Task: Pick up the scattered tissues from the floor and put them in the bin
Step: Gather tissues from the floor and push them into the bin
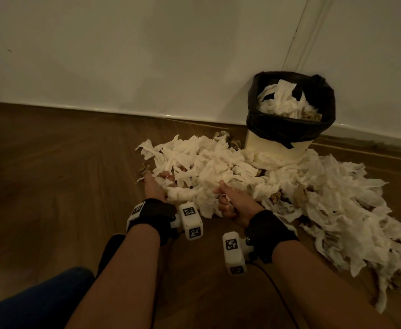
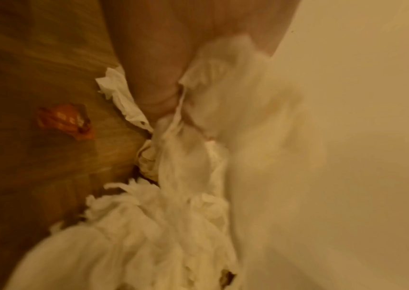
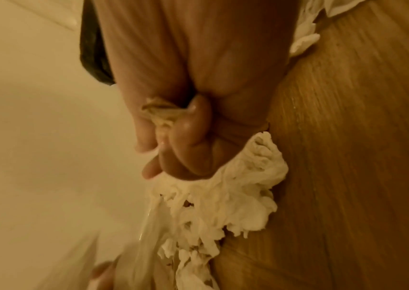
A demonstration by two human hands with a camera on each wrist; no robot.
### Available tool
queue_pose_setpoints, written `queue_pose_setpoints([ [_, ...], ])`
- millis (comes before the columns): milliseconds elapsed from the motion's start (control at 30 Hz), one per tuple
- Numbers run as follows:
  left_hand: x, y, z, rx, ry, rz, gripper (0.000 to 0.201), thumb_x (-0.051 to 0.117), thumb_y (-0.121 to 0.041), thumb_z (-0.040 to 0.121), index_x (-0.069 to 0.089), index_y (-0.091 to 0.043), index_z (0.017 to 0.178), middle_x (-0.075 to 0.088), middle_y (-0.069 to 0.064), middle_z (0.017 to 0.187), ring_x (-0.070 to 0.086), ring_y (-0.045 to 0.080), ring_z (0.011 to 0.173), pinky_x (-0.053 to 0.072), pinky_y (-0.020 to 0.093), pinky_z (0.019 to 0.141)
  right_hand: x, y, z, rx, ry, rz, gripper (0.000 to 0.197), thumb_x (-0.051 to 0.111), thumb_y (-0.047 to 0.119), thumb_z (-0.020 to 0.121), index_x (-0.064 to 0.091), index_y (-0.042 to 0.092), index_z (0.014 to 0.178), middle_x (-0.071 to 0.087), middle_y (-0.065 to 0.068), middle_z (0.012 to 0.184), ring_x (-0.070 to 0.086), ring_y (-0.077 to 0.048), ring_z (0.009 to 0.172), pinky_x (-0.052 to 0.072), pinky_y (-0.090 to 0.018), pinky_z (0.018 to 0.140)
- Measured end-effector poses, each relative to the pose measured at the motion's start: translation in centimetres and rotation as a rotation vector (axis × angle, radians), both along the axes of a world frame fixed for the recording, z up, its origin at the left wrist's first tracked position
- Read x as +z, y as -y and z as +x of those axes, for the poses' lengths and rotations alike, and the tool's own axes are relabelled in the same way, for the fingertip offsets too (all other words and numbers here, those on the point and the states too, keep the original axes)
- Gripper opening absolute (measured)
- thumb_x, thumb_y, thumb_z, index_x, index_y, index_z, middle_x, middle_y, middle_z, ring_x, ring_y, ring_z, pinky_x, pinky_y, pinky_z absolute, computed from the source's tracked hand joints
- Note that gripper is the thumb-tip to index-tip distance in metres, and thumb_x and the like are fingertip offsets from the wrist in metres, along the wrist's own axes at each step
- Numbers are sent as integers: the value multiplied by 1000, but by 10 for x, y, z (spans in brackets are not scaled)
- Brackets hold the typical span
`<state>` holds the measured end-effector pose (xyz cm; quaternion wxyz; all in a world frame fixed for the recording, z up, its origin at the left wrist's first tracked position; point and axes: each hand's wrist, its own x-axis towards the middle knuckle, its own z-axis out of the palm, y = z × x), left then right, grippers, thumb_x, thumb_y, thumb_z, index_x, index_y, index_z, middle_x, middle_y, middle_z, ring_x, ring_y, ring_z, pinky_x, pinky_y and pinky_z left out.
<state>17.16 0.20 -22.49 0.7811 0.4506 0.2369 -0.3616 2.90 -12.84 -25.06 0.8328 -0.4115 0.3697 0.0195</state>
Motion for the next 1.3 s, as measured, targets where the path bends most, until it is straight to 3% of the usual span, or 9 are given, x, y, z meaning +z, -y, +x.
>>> queue_pose_setpoints([
  [167,14,27,-8,66,90,156,29,53,4,88,56,-2,117,52,24,131,49,39,122,42,43,100,21,17,0,-161,68,116,27,29,21,90,47,12,73,36,-3,64,35,-15,49,25,-16,41],
  [267,38,41,-5,-18,91,-75,19,48,-8,95,67,-8,98,59,14,127,50,29,122,41,45,101,48,40,-3,-235,150,120,24,33,11,92,43,14,71,38,-5,67,41,-17,57,38,-20,44],
  [433,77,72,2,-93,206,-312,36,22,4,97,48,-20,102,52,14,119,50,29,106,41,46,89,92,76,-12,-290,297,-52,23,36,5,100,49,14,83,52,-4,76,49,-13,66,45,-22,48],
  [533,103,101,-1,-64,200,-460,43,24,7,98,45,-18,126,52,14,127,50,29,111,34,41,107,109,97,-22,-392,395,-48,18,36,2,99,50,13,97,49,-6,87,44,-13,74,42,-24,63],
  [633,131,134,-17,-103,249,-590,44,33,-3,99,39,-16,140,57,8,104,56,20,95,36,32,107,127,117,-30,-535,495,-40,25,33,1,100,46,10,119,53,-10,100,48,-15,80,41,-25,72],
  [733,150,162,-37,-163,361,-588,48,34,10,95,44,-15,134,54,16,126,54,31,117,41,36,103,145,136,-33,-653,527,-116,19,33,2,100,47,13,106,53,-7,97,51,-14,80,44,-24,72],
  [933,153,213,-58,-298,851,-96,29,53,7,89,61,-3,115,64,9,105,63,14,87,55,15,70,163,173,-32,-754,345,-550,14,52,1,93,56,8,81,56,-8,71,55,-17,63,53,-26,63],
  [1100,137,239,-55,-477,1303,468,33,41,-9,96,55,-8,126,53,13,128,55,26,111,38,17,92,156,203,-17,-457,-98,-1105,21,47,9,94,63,1,106,65,-19,102,62,-33,97,50,-44,94],
  [1300,103,249,-56,-910,1698,828,40,46,-4,92,37,-7,130,26,16,137,50,30,109,44,39,98,131,206,-2,-67,-318,-1365,37,43,10,94,45,5,131,25,-16,140,38,-32,121,34,-34,107],
])
